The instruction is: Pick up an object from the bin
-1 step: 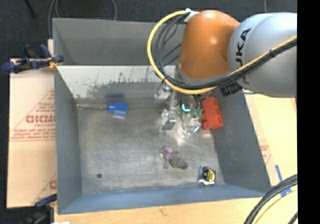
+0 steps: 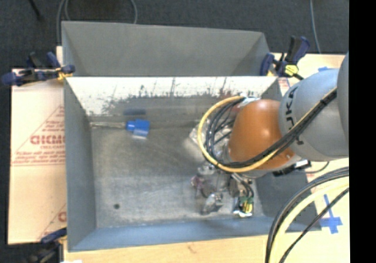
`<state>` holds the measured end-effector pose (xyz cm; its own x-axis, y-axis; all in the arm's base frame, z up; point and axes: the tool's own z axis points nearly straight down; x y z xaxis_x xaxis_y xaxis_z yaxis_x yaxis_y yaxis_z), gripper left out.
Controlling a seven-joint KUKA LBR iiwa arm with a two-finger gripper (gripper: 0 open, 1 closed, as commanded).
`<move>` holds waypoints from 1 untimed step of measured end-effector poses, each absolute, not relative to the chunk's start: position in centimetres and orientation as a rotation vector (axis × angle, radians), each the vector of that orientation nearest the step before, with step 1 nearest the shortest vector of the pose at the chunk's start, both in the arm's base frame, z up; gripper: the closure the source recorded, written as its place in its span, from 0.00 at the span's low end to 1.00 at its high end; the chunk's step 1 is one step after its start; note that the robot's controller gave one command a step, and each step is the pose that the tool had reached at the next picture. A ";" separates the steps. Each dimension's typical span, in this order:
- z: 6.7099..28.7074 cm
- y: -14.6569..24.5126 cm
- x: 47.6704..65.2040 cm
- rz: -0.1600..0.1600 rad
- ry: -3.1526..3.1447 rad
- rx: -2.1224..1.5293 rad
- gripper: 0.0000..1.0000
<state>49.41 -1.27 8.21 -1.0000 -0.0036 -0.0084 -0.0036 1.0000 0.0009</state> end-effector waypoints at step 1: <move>10.1 -4.9 48.9 -0.001 3.119 0.336 0.00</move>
Offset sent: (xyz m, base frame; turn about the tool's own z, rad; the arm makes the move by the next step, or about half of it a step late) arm -0.0057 -0.0346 0.0179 0.2181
